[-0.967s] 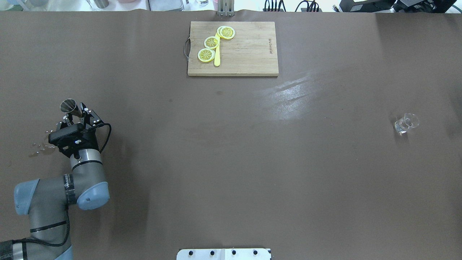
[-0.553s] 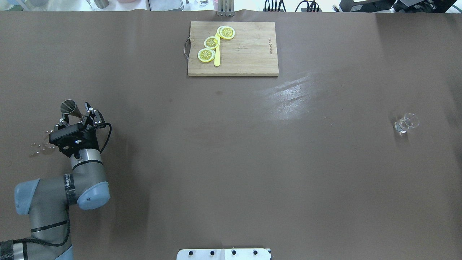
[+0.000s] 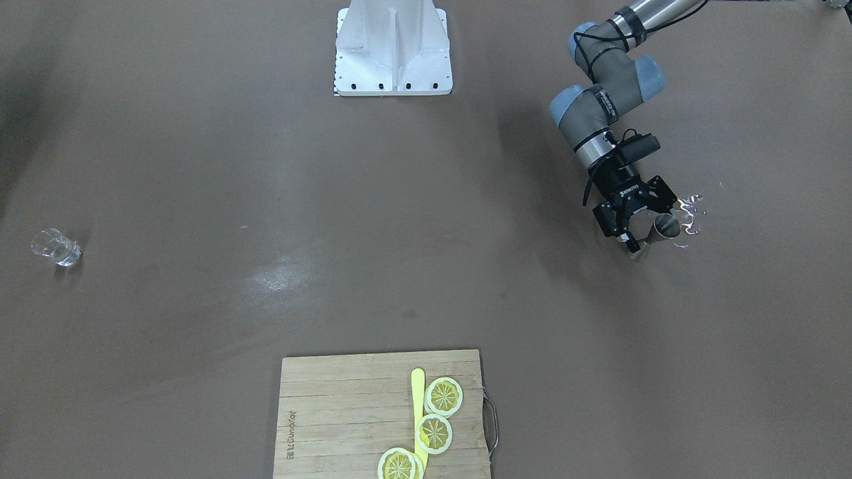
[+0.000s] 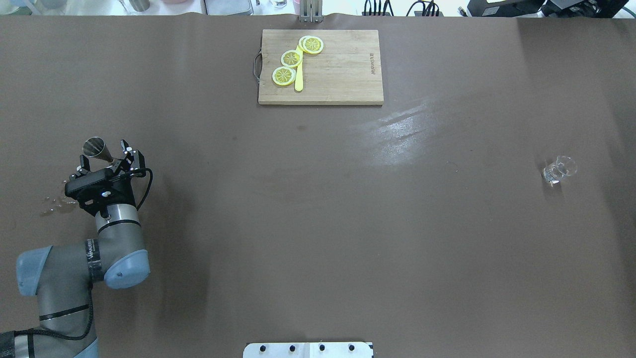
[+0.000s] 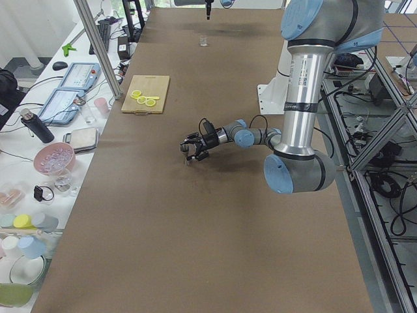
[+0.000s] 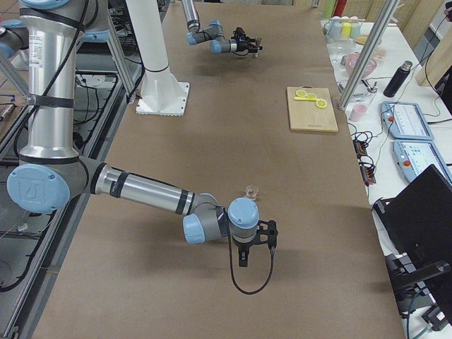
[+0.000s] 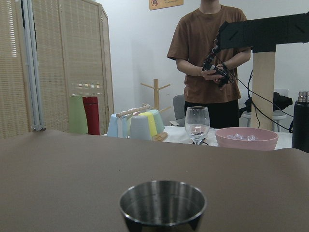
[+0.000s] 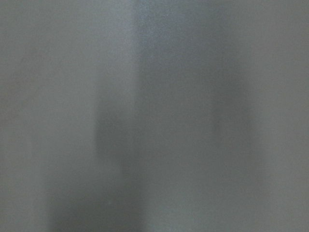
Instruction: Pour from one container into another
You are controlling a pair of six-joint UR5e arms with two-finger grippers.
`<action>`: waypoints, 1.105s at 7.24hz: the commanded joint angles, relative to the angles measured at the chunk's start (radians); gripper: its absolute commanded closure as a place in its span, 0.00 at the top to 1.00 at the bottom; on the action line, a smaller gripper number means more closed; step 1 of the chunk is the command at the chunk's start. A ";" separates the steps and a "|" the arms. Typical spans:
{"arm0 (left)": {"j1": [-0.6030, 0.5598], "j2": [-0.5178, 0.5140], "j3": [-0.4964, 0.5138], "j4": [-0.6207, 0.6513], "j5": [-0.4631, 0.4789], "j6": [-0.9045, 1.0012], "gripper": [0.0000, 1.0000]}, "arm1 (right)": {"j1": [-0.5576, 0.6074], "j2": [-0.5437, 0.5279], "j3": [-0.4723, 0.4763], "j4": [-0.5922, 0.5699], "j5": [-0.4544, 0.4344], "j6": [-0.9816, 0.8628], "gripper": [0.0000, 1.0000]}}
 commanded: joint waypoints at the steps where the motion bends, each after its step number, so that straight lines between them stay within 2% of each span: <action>1: -0.004 0.023 -0.039 0.000 0.001 0.012 0.97 | 0.030 0.015 0.101 -0.209 0.001 0.000 1.00; 2: -0.004 0.050 -0.070 0.000 0.002 0.013 0.97 | 0.029 0.013 0.139 -0.223 0.007 -0.003 1.00; 4: -0.004 0.110 -0.149 0.000 0.001 0.043 0.97 | 0.017 -0.037 0.271 -0.333 0.007 -0.005 1.00; 5: -0.004 0.136 -0.189 0.000 0.001 0.050 0.97 | 0.024 -0.107 0.331 -0.332 0.005 -0.006 1.00; 8: -0.004 0.152 -0.283 -0.002 -0.016 0.151 0.97 | 0.041 -0.142 0.391 -0.335 -0.009 -0.006 1.00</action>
